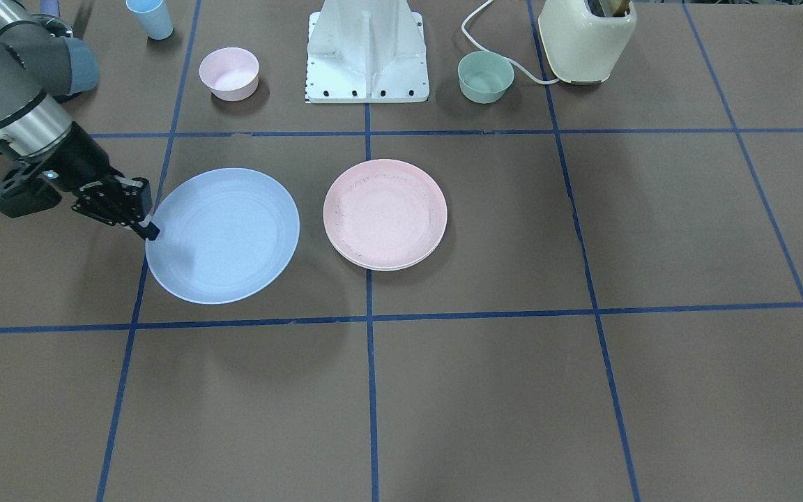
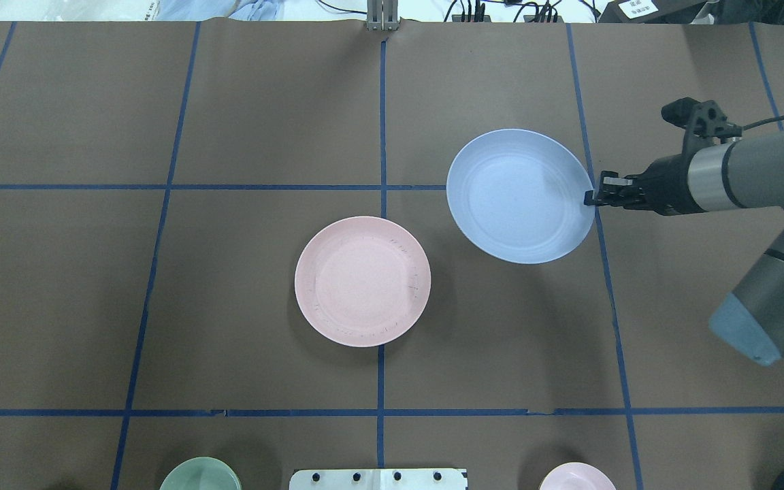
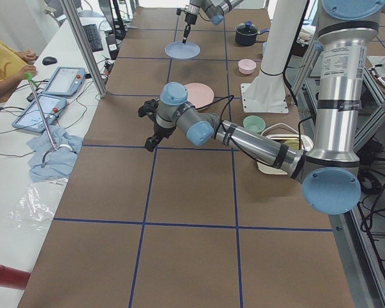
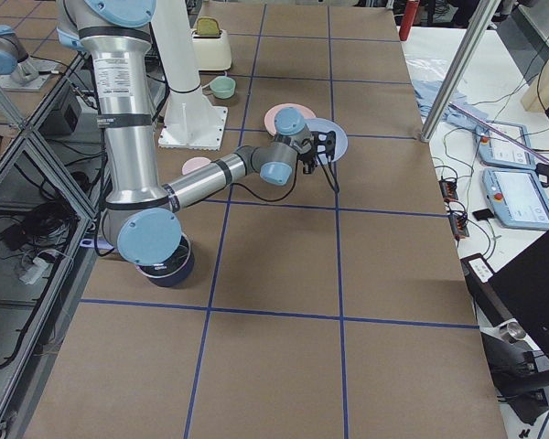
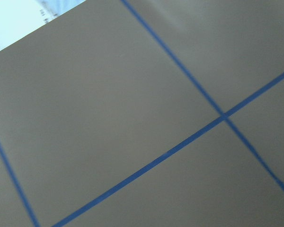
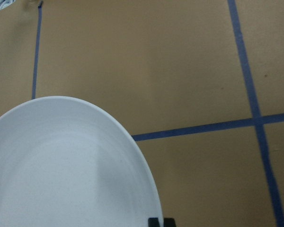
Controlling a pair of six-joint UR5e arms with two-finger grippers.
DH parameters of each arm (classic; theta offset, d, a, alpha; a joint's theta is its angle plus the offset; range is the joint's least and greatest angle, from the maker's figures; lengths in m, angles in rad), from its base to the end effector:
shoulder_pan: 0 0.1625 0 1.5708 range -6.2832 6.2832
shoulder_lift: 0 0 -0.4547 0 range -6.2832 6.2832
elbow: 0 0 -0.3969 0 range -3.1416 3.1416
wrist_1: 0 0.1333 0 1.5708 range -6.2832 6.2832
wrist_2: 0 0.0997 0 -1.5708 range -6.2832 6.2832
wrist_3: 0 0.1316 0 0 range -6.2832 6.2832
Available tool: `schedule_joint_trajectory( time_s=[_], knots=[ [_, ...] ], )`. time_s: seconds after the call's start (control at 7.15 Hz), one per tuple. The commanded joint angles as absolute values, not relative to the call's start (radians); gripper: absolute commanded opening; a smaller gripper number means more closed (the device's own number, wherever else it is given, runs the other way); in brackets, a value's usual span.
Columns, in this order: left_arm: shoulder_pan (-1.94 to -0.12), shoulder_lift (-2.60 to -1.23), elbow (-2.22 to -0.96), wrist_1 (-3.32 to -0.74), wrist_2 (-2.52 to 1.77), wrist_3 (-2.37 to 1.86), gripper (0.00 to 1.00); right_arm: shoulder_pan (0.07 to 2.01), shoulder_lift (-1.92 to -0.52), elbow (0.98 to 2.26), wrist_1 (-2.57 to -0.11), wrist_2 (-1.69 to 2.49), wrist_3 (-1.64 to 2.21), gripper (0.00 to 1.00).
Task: Stack three plates with pink and blue
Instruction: 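Carry the light blue plate with the right gripper over the pink plate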
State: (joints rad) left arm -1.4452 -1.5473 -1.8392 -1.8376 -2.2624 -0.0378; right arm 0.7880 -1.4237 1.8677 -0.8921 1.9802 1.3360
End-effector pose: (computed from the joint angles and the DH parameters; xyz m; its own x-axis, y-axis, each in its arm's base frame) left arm 0.0150 -0.5131 0.5604 0.7286 0.3733 -0.5742 -0.0818 0.8798 0.4683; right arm -0.3496 -0.4662 0.4042 0.3896 0.0890 0.9167 -0.3153 0.9481 0.0420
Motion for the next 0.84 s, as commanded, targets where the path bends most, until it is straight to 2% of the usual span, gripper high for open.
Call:
schedule_joint_trajectory(
  time_s=[0.0, 0.14, 0.42, 0.7],
  knots=[
    [-1.505, -1.529, -1.743, -1.809, -2.267, 0.011, 1.0, 0.572, -1.248, 1.905, -1.192, 1.755, 1.429, 0.0],
    [-1.508, -1.525, -1.746, -1.807, -2.266, 0.005, 1.0, 0.502, -1.191, 1.904, -1.274, 1.682, 1.472, 0.0],
    [-1.508, -1.525, -1.74, -1.807, -2.267, 0.003, 1.0, 0.393, -1.16, 1.891, -1.287, 1.568, 1.514, 0.0],
    [-1.506, -1.523, -1.74, -1.805, -2.269, 0.003, 1.0, 0.371, -1.137, 1.867, -1.289, 1.559, 1.529, 0.0]
  ],
)
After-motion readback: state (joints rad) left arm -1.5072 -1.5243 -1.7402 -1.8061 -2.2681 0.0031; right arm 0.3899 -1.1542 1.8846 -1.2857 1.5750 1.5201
